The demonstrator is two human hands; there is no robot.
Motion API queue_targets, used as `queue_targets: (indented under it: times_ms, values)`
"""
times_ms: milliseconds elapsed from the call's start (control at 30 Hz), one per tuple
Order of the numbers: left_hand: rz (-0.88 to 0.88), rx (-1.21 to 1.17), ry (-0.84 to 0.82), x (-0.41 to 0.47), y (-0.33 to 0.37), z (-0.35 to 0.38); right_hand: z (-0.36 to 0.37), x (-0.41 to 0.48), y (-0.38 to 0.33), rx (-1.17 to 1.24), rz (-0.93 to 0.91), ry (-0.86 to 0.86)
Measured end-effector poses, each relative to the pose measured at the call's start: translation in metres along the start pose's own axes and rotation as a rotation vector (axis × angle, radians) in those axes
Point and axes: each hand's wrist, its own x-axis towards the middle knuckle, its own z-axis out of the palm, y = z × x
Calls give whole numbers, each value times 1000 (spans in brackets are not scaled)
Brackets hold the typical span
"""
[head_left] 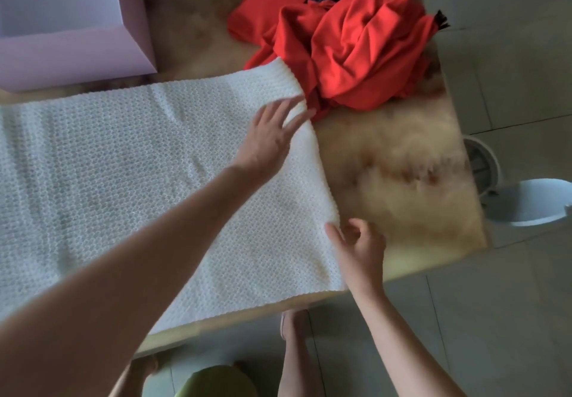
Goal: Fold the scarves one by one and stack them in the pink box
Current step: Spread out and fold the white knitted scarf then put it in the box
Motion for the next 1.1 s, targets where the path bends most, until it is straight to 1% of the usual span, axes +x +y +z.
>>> queue_targets:
  times_ms: [67,133,200,267,333,433,500,567,600,633,700,733,767,800,867,900,933,1000,1100]
  values:
    - [101,107,-11,34,-12,-8,4,4,-1,-39,-18,22]
    - [161,243,7,58,-20,-13,5,3,-3,-69,-22,39]
    - [156,353,24,71,-25,-20,4,-1,-7,-54,-9,50]
    - [121,402,-18,81,-30,-31,3,-4,-6,17,19,38]
    - [53,353,-64,87,-37,-37,3,-7,-1,49,24,-4]
    - [5,265,-11,89,-37,-43,0,-9,5,-83,-54,-47]
    - [-65,219,-36,82,-36,-41,-2,-10,2,-138,-101,-20]
    - [-135,172,-64,75,-34,-37,-4,-13,-1,-129,-115,-3]
    - [-158,164,-22,69,-31,-38,-5,-14,-2,-117,-104,-22]
    - [-198,145,67,64,-28,-40,-7,-15,-2,-109,-93,-57]
    - [-349,45,211,50,-20,-44,-10,-22,-3,-121,-65,-131]
    - [-418,-32,231,43,-17,-45,-12,-27,-5,-121,-41,-156]
    - [-471,-123,204,35,-14,-43,-14,-30,-8,-107,-6,-177]
    - [-523,-217,128,26,-11,-40,-15,-33,-11,-72,38,-192]
    - [-653,-387,-83,8,2,-32,-16,-36,-18,16,112,-210]
    - [-712,-464,-149,-4,12,-27,-16,-38,-23,39,119,-211]
    - [-756,-515,-181,-14,22,-22,-15,-41,-28,47,110,-210]
    - [-788,-515,-173,-29,39,-18,-11,-48,-38,39,79,-211]
    - [-844,-516,-38,-17,35,-22,-5,-65,-46,9,18,-176]
